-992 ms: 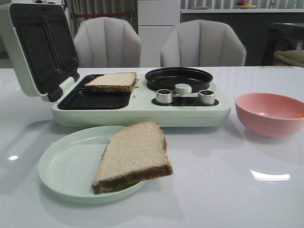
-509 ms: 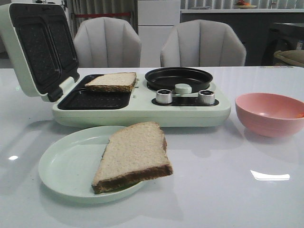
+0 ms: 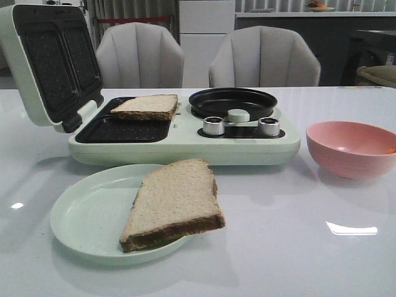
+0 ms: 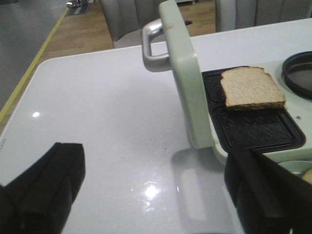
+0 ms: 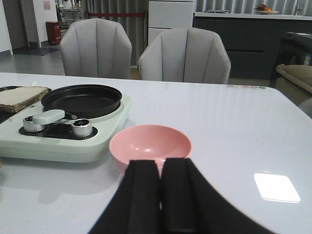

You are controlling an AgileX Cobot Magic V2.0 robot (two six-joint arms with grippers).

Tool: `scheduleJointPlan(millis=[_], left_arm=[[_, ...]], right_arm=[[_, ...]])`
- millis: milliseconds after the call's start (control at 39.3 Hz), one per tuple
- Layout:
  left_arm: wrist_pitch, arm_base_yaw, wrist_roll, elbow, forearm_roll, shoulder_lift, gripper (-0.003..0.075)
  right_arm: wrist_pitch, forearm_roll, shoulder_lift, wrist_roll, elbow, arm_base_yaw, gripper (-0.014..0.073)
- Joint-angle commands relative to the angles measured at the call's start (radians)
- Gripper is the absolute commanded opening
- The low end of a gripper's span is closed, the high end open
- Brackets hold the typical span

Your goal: Make breakfast with bread and shrimp

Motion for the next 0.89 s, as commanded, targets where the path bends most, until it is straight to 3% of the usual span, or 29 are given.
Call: scheduleJointPlan(millis=[0, 356, 636, 865], left_arm=[[-0.091, 0.004, 0.098, 0.009, -0.088, -0.06, 0.0624], [0.096, 0.0, 0.098, 0.063, -0.057, -0.322, 0.0624], [0.034, -0.007, 0.092, 0.234, -0.064, -0.564, 0.0624], [-0.024, -0.011, 0.098, 0.278, -0.062, -0.618, 0.0624]], right_arm=[[-0.087, -0.002, -0.02, -0.005, -0.016, -0.004, 0.0146], [-0.087, -0.002, -0.02, -0.005, -0.016, -0.004, 0.0146], [-0.087, -0.002, -0.02, -0.005, -0.016, -0.004, 0.0146], [-0.087, -0.002, -0.02, -0.005, -0.016, -0.004, 0.0146]])
